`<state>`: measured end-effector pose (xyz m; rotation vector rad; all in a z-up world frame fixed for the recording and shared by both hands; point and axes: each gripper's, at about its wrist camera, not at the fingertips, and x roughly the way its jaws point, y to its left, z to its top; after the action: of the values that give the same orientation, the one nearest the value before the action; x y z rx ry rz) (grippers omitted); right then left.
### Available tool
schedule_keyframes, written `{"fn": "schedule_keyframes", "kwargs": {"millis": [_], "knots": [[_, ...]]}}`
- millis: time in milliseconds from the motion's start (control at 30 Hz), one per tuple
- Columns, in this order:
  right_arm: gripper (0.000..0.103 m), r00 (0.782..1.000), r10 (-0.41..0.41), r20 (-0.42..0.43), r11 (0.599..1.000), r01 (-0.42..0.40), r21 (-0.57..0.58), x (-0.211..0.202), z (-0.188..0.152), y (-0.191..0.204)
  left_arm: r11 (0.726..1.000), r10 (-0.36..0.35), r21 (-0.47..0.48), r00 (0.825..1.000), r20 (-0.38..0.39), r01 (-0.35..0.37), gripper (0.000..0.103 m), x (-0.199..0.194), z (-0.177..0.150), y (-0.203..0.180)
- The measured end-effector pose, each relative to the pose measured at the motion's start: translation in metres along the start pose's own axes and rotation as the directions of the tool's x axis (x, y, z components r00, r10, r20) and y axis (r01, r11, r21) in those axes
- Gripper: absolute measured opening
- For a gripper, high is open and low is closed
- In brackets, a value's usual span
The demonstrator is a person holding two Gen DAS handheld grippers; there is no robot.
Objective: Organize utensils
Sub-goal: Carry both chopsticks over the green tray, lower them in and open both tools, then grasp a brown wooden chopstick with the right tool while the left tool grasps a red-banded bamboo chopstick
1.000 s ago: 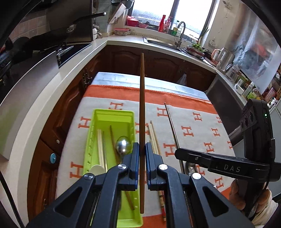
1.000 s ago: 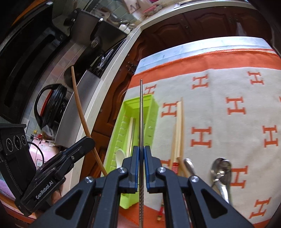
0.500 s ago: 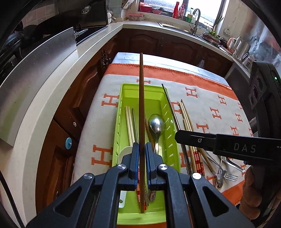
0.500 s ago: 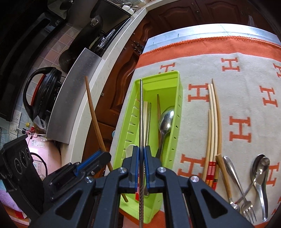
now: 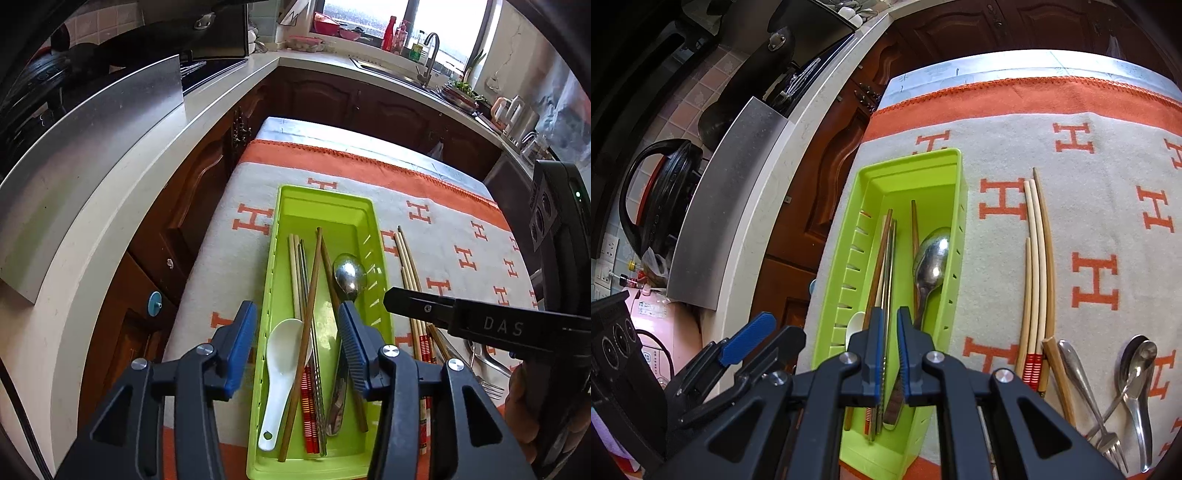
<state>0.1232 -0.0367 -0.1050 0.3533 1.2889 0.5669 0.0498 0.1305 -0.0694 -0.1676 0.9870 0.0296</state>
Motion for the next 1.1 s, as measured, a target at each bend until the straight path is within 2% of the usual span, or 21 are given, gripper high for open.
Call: {"fn": "schedule_keyframes", "kwargs": {"millis": [167, 267, 500, 600, 733, 867, 1100], "knots": [[0.009, 1.0, -0.031, 0.008, 0.999, 0.031, -0.028, -0.002, -0.003, 0.0, 1.0, -0.001, -0.012, 1.0, 0.005, 0.001, 0.046, -0.001, 0.0, -0.001], [0.009, 0.999, -0.04, 0.021, 0.998, 0.041, -0.038, -0.007, -0.005, -0.001, 1.0, 0.001, -0.018, 1.0, 0.006, -0.001, 0.056, -0.002, -0.001, -0.003], [0.009, 0.996, -0.066, 0.056, 0.996, 0.069, -0.056, -0.022, -0.011, -0.008, 1.0, -0.009, -0.016, 1.0, 0.005, 0.009, 0.058, -0.005, -0.004, -0.014], [0.009, 0.995, -0.075, 0.07, 0.996, 0.079, -0.052, -0.03, -0.013, -0.013, 1.0, -0.012, -0.015, 1.0, 0.009, 0.012, 0.064, -0.008, -0.005, -0.02], [0.009, 0.992, -0.084, 0.096, 0.995, 0.089, -0.044, -0.041, -0.017, -0.023, 1.0, -0.018, 0.002, 1.0, 0.012, 0.018, 0.067, -0.009, -0.008, -0.033], [0.009, 0.989, -0.086, 0.12, 0.995, 0.092, -0.045, -0.056, -0.02, -0.034, 0.999, -0.031, 0.011, 0.999, 0.013, 0.031, 0.074, -0.01, -0.01, -0.047], [0.009, 0.981, -0.091, 0.17, 0.994, 0.1, -0.044, -0.082, -0.026, -0.056, 0.996, -0.083, 0.033, 0.996, -0.013, 0.084, 0.077, -0.004, -0.013, -0.075]]}}
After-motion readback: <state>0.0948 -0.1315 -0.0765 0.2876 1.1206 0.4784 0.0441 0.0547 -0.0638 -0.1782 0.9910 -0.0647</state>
